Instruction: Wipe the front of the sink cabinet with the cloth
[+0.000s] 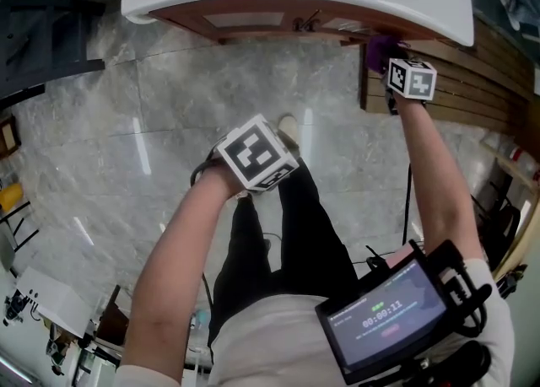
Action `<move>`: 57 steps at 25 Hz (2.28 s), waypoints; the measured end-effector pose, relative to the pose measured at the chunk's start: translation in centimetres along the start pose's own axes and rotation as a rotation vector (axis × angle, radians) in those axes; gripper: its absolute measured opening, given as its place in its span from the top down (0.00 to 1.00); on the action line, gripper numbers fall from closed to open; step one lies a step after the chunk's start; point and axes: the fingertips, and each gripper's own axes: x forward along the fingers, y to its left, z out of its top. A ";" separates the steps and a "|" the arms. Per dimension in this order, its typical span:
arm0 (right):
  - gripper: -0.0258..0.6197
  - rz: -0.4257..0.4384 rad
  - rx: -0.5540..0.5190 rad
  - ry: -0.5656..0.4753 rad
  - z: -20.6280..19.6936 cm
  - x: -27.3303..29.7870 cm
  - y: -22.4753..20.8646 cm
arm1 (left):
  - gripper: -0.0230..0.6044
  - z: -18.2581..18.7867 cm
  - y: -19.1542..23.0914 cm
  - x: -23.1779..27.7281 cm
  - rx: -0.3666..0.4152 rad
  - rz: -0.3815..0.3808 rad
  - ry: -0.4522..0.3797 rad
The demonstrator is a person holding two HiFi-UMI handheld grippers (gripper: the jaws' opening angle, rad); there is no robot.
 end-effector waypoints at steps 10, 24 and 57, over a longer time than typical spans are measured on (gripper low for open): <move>0.87 0.178 -0.036 -0.046 3.8 1.0 10.4 | 0.95 -1.0 -0.2 -0.9 -0.012 0.009 -0.030; 0.87 0.267 -0.015 -0.056 6.0 1.3 18.5 | 0.95 -4.3 -0.2 -2.8 -0.048 0.034 -0.071; 0.87 0.505 -0.372 0.016 9.3 10.8 47.1 | 0.95 -14.8 2.2 -9.2 -0.240 0.095 -0.277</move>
